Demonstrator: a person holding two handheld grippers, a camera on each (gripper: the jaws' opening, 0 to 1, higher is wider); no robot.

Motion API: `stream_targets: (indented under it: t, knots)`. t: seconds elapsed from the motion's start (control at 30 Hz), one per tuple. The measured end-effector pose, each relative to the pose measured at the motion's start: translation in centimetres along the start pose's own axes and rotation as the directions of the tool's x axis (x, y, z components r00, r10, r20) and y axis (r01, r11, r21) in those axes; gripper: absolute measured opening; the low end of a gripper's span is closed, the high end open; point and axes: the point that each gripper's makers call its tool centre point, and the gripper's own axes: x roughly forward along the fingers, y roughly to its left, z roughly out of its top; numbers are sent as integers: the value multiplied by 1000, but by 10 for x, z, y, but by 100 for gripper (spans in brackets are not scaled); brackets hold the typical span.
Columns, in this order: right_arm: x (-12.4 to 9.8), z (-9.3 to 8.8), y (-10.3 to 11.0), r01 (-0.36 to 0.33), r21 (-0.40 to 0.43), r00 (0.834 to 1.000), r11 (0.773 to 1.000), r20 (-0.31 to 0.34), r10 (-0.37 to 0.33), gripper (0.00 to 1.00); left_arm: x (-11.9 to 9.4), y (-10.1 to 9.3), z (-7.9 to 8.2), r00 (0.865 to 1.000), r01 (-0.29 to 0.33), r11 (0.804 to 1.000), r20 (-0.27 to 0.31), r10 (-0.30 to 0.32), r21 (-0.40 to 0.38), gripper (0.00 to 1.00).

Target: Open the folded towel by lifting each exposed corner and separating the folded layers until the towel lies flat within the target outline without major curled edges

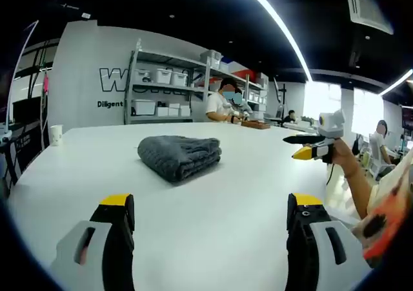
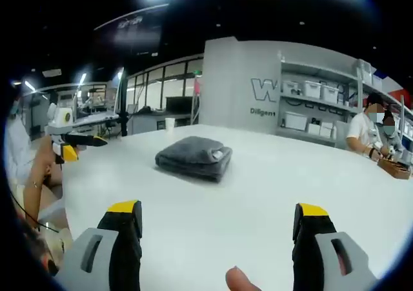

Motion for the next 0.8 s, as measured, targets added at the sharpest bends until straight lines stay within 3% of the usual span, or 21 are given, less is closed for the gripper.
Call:
stream_targets:
  t: [0.3,0.47,0.8]
  knots:
    - [-3,4,-5,18,18,998,1000,52,-19,99,5,-3,-3,1000,12,1000,-16,-12,0,97]
    - [-3,-4,-6,20,28,999,999,31,-21,99,6,-3,-1,1000,13,1000,-14,-13,4,97]
    - [-5,-3,-5,8,54,999,998,52,-11,99,10,-4,-5,999,19,1000,-33,-18,11,97]
